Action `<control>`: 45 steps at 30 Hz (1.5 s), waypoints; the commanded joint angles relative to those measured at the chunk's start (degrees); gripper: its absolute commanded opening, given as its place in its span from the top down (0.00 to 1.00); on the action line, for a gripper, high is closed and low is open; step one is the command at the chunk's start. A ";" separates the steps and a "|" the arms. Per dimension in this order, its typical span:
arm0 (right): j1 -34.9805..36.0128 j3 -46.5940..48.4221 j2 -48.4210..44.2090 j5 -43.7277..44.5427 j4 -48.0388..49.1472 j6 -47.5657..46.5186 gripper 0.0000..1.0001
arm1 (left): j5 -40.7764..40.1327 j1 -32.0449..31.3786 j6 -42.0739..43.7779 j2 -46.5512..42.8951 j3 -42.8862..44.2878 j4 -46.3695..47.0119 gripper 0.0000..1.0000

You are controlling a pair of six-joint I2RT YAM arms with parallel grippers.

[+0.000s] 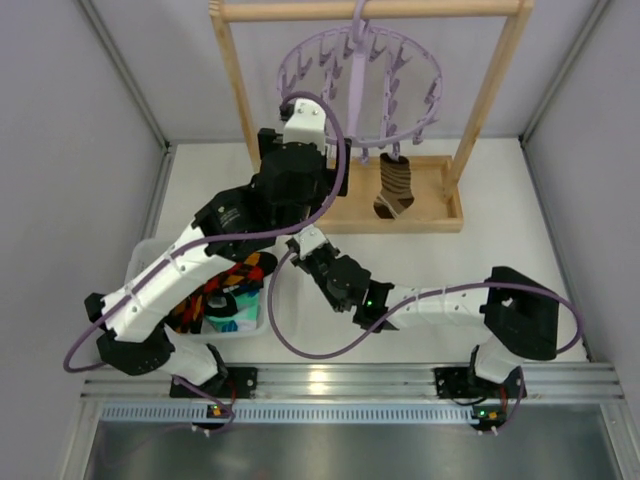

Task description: Remove the socks clipped to the hanger

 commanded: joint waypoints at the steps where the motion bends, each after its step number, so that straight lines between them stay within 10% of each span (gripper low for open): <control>1: 1.11 4.71 1.28 3.43 -3.32 -3.23 1.00 | -5.17 -0.14 3.65 2.44 2.01 1.07 0.02; 28: 3.40 3.58 0.41 0.18 -1.66 -4.90 1.00 | 8.53 10.14 1.89 7.45 1.39 1.51 0.20; 40: 3.84 2.62 0.85 0.09 -1.49 -4.55 1.00 | 9.86 10.84 3.12 10.53 4.12 1.51 0.83; 45: 4.10 -1.49 -0.99 1.14 0.70 -3.06 1.00 | 9.94 10.84 3.12 10.62 3.77 1.51 0.87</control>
